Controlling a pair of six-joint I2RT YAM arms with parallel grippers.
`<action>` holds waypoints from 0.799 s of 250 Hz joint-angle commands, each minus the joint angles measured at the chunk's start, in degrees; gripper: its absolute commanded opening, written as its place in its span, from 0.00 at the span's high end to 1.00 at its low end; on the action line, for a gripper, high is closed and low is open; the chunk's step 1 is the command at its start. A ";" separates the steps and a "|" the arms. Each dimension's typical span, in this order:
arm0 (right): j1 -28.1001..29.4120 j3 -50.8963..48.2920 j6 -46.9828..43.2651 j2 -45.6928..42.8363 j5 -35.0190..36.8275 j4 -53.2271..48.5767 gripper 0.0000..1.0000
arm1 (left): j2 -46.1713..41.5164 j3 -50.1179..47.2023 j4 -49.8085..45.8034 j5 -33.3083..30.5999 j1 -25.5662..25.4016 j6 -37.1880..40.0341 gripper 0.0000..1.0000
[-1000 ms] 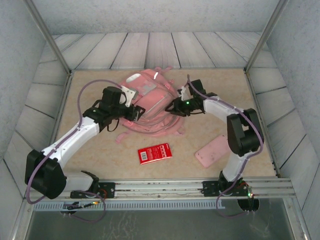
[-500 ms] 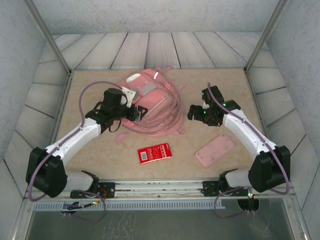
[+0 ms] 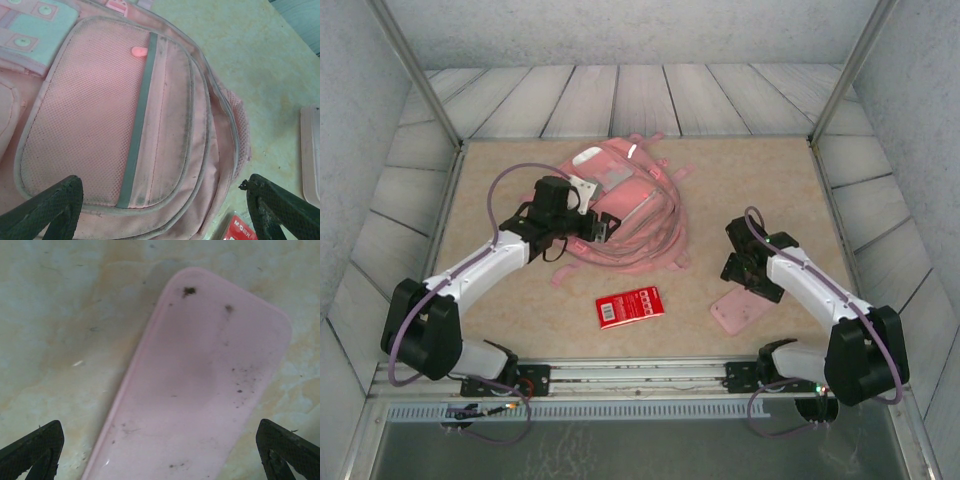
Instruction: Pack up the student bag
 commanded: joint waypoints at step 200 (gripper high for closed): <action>-3.17 -12.64 7.27 2.08 -7.82 15.19 0.00 | 2.63 1.77 0.05 3.03 0.43 -0.86 0.12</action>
